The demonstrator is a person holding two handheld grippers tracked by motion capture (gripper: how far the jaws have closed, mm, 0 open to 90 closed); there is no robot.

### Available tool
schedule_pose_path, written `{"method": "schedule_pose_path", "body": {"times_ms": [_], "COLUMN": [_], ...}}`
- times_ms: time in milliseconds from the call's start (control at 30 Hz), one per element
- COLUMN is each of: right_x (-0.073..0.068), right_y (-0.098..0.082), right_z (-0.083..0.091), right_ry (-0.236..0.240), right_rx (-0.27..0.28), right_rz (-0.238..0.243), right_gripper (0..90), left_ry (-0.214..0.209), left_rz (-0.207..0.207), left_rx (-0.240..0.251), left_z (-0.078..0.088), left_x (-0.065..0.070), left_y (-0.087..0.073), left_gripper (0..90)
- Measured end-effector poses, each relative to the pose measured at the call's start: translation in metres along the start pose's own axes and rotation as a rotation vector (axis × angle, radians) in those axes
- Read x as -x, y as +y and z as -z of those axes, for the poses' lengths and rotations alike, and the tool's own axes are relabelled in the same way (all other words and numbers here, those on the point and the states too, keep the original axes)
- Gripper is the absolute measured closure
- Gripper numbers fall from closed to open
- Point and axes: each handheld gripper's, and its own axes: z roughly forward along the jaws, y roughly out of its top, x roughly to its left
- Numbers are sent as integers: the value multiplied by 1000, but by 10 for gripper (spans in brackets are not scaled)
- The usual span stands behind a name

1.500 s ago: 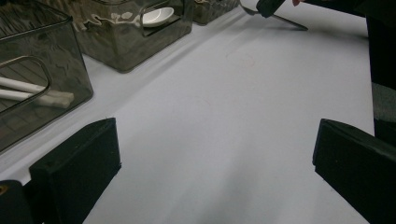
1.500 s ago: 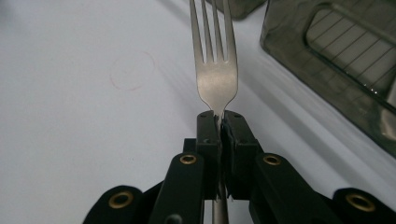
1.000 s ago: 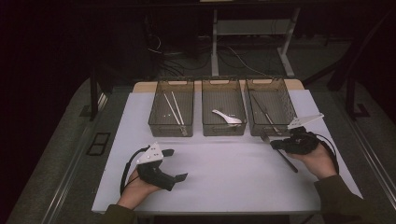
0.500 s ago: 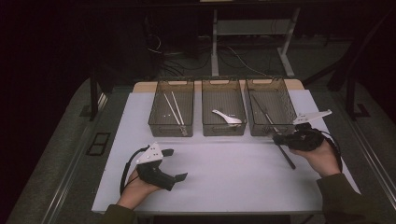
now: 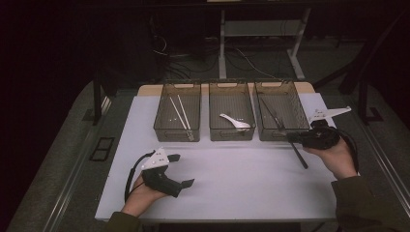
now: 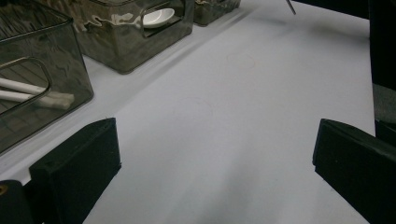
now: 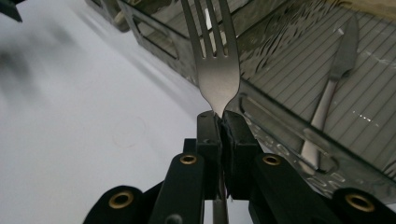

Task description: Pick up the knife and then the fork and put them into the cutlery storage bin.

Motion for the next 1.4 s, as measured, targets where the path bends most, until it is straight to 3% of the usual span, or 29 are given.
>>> {"method": "schedule_pose_path", "body": {"times_ms": [467, 900, 1400], "right_x": [18, 34, 57], "right_y": [27, 53, 85], "right_z": [3, 14, 8], "right_ry": [-22, -34, -71], "right_rx": [13, 57, 97], "right_rz": [-35, -64, -101], "right_gripper": [855, 855, 855], "left_ry": [-17, -32, -30], "left_rz": [-6, -10, -9], "left_rx": [6, 1, 5], "left_z": [-7, -9, -7], "left_x": [-4, -3, -3], "left_y": [-1, -1, -1], "left_gripper": [0, 0, 0]}}
